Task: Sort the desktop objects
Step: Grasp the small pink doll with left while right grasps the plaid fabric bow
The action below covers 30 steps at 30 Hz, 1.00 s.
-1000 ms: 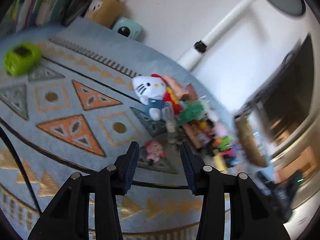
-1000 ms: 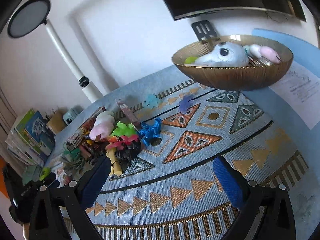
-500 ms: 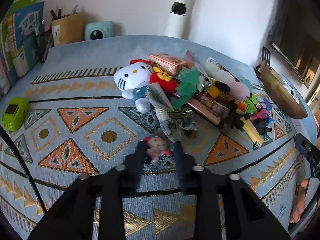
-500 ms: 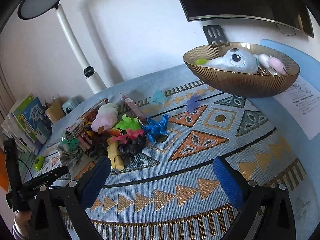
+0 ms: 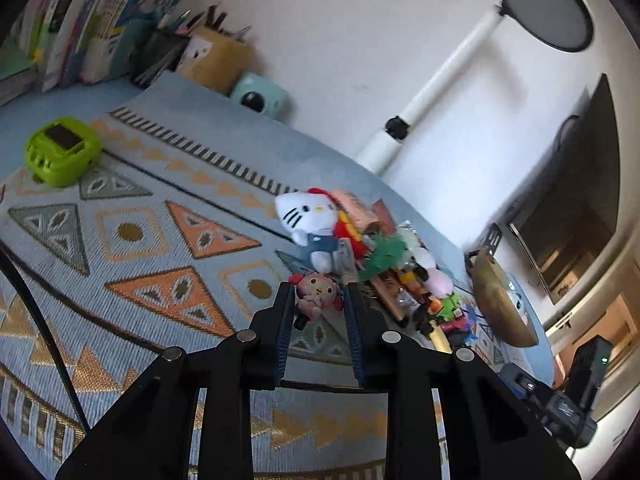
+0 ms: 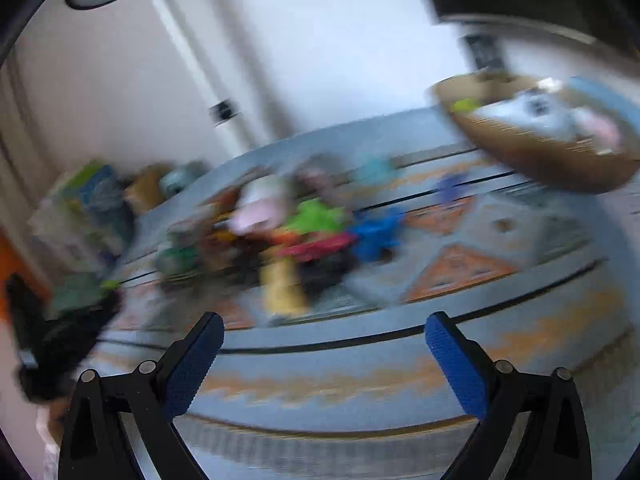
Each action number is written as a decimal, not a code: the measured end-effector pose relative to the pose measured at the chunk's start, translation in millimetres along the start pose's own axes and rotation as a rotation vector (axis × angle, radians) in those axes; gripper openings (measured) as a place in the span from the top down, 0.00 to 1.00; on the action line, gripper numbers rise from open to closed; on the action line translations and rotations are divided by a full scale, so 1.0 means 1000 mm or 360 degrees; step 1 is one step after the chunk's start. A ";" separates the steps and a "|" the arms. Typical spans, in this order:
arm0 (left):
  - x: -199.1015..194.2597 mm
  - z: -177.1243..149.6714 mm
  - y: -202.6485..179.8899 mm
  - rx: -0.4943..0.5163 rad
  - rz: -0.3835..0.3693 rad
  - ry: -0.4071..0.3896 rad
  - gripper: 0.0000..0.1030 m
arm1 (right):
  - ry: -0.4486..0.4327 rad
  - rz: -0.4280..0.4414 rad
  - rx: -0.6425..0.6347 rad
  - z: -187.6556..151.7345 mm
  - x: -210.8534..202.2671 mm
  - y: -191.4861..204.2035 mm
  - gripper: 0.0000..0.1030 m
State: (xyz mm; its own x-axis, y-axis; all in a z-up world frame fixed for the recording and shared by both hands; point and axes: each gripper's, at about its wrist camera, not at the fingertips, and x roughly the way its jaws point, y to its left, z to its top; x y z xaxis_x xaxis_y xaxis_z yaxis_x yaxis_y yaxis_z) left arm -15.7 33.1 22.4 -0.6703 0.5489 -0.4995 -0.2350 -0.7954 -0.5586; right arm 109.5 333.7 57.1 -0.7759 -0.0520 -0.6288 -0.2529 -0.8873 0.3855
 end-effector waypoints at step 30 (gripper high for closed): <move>-0.004 0.005 0.020 -0.0179 -0.0104 -0.0022 0.78 | 0.0250 0.0035 -0.0640 0.016 0.111 0.166 0.90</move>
State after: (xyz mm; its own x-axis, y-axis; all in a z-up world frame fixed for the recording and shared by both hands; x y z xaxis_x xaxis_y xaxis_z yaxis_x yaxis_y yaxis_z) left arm -20.8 13.6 16.2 -0.6659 0.5945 -0.4507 -0.1987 -0.7236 -0.6610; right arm -27.9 188.0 61.9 -0.6731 -0.1146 -0.7306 0.0324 -0.9915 0.1257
